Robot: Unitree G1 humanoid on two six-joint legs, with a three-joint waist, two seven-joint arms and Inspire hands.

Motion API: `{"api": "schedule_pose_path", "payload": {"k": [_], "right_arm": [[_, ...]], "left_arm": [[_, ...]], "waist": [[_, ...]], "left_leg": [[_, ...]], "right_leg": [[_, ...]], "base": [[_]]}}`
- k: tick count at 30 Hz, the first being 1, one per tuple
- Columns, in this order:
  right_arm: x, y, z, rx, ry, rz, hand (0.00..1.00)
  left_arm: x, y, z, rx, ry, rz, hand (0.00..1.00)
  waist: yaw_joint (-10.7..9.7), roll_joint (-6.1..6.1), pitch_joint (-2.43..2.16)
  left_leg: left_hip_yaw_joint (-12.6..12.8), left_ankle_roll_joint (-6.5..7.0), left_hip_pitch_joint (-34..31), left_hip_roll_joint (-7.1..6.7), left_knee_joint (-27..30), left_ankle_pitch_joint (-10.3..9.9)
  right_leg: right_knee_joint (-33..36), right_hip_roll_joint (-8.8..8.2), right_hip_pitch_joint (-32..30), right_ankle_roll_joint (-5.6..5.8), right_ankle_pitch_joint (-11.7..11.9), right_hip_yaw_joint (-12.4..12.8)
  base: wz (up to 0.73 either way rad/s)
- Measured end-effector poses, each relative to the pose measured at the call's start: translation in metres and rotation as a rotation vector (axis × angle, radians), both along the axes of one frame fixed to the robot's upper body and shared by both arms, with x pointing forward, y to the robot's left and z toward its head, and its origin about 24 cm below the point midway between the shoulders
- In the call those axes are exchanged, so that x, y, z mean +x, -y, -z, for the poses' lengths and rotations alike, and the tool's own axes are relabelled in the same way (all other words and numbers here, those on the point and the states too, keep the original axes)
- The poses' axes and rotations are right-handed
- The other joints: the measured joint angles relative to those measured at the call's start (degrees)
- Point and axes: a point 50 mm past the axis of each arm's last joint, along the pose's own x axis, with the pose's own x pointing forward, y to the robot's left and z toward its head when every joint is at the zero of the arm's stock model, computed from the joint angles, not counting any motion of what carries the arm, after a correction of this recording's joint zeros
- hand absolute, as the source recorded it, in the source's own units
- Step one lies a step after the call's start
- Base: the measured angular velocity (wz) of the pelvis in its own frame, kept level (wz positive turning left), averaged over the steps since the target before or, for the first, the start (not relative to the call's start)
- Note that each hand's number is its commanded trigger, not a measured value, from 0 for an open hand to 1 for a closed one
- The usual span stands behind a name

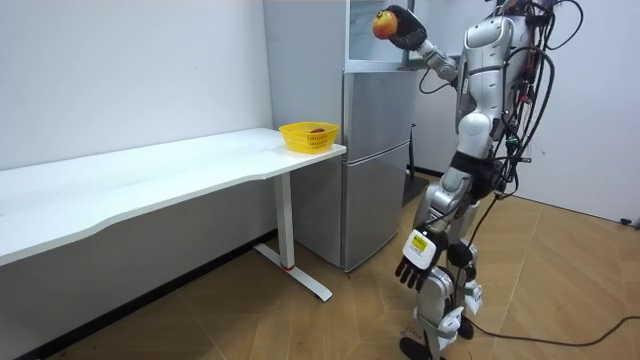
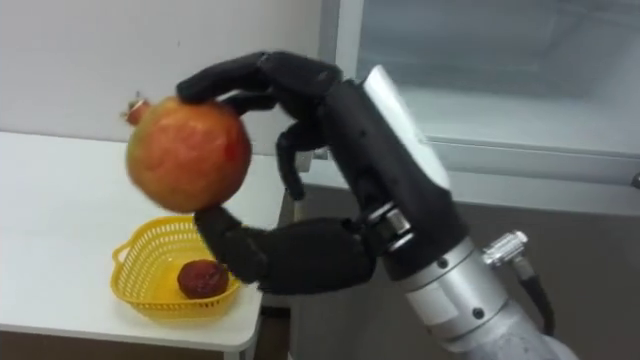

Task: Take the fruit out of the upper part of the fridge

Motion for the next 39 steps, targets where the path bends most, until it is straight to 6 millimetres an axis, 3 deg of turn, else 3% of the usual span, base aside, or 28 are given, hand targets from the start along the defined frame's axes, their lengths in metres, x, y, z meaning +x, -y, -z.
{"api": "schedule_pose_path", "payload": {"k": [7,12,16,20,22,26,31,35,39], "right_arm": [[-0.004,-0.018,0.008,-0.076,-0.007,-0.089,1.00],[0.011,-0.019,0.026,-0.133,-0.079,-0.042,1.00],[0.033,-0.015,0.048,-0.187,-0.173,0.035,1.00],[0.045,-0.010,0.062,-0.250,-0.222,0.110,1.00],[0.052,-0.007,0.065,-0.258,-0.238,0.138,1.00],[0.079,0.004,0.065,-0.240,-0.263,0.263,1.00],[0.088,0.012,0.061,-0.210,-0.254,0.336,1.00],[0.106,0.027,0.065,-0.183,-0.323,0.409,1.00],[0.111,0.033,0.068,-0.165,-0.349,0.435,1.00]], "left_arm": [[0.007,0.004,0.001,-0.038,-0.001,0.037,0.00],[0.008,0.004,0.001,-0.038,-0.002,0.037,0.00],[0.007,0.004,0.001,-0.037,-0.004,0.038,0.00],[0.003,0.004,0.001,-0.043,-0.025,0.040,0.00],[0.004,0.003,0.001,-0.045,-0.027,0.042,0.00],[0.007,0.002,0.000,-0.044,-0.024,0.046,0.00],[0.007,-0.002,-0.001,-0.036,-0.026,0.046,0.00],[0.011,-0.009,-0.004,-0.016,-0.011,0.050,0.00],[0.011,-0.011,-0.005,-0.010,-0.010,0.035,0.00]], "waist": [[2.60,-0.03,0.08],[4.51,-0.06,0.51],[5.06,-0.79,0.86],[5.51,-1.69,0.52],[4.97,-1.78,0.47],[5.17,-2.46,0.70],[5.97,-3.88,0.90],[6.26,-5.39,0.92],[6.29,-5.82,0.94]], "left_leg": [[-1.53,0.21,-0.75,-0.37,0.35,-0.14],[-2.35,0.19,-0.36,-0.49,0.18,-0.13],[-2.89,0.18,-0.75,-0.58,0.11,-0.11],[-3.30,0.21,-0.70,-0.91,0.21,-0.11],[-4.78,0.23,-1.23,-1.17,0.33,-0.09],[-5.50,0.26,-1.42,-1.23,0.29,-0.08],[-5.92,0.26,-1.75,-1.24,0.32,-0.08],[-6.67,0.26,-2.59,-1.38,1.34,-0.11],[-7.44,0.30,-3.58,-1.44,2.36,-0.49]], "right_leg": [[-0.12,-0.15,0.11,0.06,-0.03,-2.02],[-0.21,-0.35,0.90,0.10,-0.32,-2.84],[-0.26,-0.51,0.71,0.11,-0.48,-3.13],[-0.25,-0.55,0.70,0.19,-0.56,-3.56],[-0.18,-0.80,0.93,0.22,-0.56,-4.66],[-0.16,-1.01,0.86,0.25,-0.57,-5.95],[-0.19,-0.96,0.87,0.27,-0.59,-6.64],[-0.15,-1.03,0.88,0.28,-0.59,-7.70],[-0.15,-0.99,0.88,0.28,-0.59,-8.67]], "base": [[0.13],[0.08],[0.06],[0.05],[0.24],[0.14],[0.07],[0.11],[0.13]]}}
